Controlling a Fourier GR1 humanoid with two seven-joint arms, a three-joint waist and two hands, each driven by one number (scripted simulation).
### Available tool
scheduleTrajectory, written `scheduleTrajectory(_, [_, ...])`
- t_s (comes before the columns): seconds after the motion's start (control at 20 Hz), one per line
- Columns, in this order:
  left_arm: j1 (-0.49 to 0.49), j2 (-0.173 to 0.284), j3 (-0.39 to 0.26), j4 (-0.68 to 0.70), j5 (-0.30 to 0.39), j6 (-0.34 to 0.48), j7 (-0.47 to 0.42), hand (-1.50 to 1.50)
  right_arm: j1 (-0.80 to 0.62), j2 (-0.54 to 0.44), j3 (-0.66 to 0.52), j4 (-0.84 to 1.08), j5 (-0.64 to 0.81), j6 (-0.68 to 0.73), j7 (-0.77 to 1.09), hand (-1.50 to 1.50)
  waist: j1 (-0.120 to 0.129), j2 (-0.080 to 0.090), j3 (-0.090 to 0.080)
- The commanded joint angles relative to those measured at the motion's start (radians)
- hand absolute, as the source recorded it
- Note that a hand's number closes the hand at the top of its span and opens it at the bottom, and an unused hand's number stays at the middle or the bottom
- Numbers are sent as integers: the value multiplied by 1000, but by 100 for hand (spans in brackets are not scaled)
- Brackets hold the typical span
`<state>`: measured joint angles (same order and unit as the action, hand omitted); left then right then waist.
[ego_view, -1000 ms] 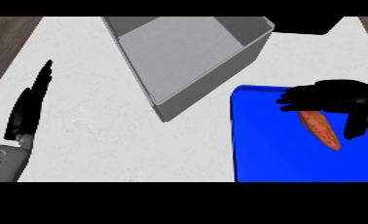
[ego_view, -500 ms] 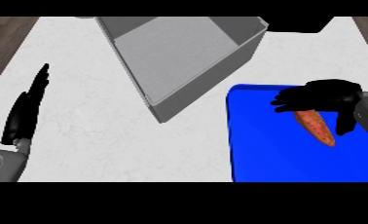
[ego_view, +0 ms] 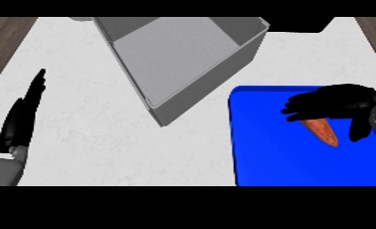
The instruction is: Pick the sweet potato from the tray and place it in the cardboard box
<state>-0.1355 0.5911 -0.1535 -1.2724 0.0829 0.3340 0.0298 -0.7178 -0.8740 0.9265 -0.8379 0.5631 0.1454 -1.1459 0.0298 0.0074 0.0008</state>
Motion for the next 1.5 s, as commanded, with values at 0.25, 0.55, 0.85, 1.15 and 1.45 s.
scheduleTrajectory(0.25, [-10,10,47,-2,8,-48,25,0,-29,62,36,142,95,1,-163,-150,-9,-1,0])
scheduleTrajectory(0.55, [8,-29,41,5,-44,-23,-11,0,-27,152,17,142,103,20,-71,150,-17,-5,-1])
scheduleTrajectory(0.85, [14,-23,36,-70,-54,-20,68,0,29,216,-72,193,58,-196,-86,150,-9,-3,2])
scheduleTrajectory(1.15, [9,-34,68,-10,-60,-27,14,0,24,209,-173,89,-12,-198,-71,150,-26,-8,0])
scheduleTrajectory(1.45, [55,-36,68,3,-56,-20,14,0,17,277,-405,298,-153,-235,674,150,-79,-30,-7])
